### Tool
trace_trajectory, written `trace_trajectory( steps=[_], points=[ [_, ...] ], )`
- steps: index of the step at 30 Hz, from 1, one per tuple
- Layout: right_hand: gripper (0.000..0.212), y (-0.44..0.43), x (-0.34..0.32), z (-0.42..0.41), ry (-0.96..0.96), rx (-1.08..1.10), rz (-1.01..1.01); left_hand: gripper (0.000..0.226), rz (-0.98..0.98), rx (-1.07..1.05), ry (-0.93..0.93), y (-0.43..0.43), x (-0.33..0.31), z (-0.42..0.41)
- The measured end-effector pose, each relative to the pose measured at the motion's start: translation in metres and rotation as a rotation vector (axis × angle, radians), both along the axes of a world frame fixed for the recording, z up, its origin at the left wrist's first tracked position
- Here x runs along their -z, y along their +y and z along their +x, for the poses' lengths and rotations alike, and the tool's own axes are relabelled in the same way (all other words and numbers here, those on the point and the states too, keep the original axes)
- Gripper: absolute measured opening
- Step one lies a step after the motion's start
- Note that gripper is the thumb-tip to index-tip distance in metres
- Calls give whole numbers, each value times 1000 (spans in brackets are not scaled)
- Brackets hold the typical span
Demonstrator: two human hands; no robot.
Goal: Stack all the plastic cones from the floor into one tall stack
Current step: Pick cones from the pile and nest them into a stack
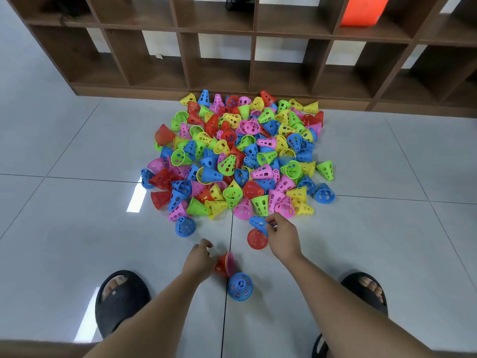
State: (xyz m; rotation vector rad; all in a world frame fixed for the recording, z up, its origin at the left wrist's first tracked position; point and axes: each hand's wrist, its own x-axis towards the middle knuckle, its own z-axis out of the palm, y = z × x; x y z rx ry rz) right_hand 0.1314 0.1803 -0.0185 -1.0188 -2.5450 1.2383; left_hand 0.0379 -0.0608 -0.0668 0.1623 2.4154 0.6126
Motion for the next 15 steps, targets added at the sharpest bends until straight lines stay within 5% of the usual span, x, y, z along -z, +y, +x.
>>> trace_trajectory(
  steps=[4, 8, 15],
  points=[
    [12, 1, -5, 11, 16, 48, -40, 56, -11, -201, -61, 3, 2, 13],
    [19, 1, -10, 18, 7, 97, -169, 95, 96, -519, -348, 9, -2, 28],
    [24, -2, -28, 33, -21, 210, -698, 76, 401, -691, -554, 35, -8, 39]
  ],
)
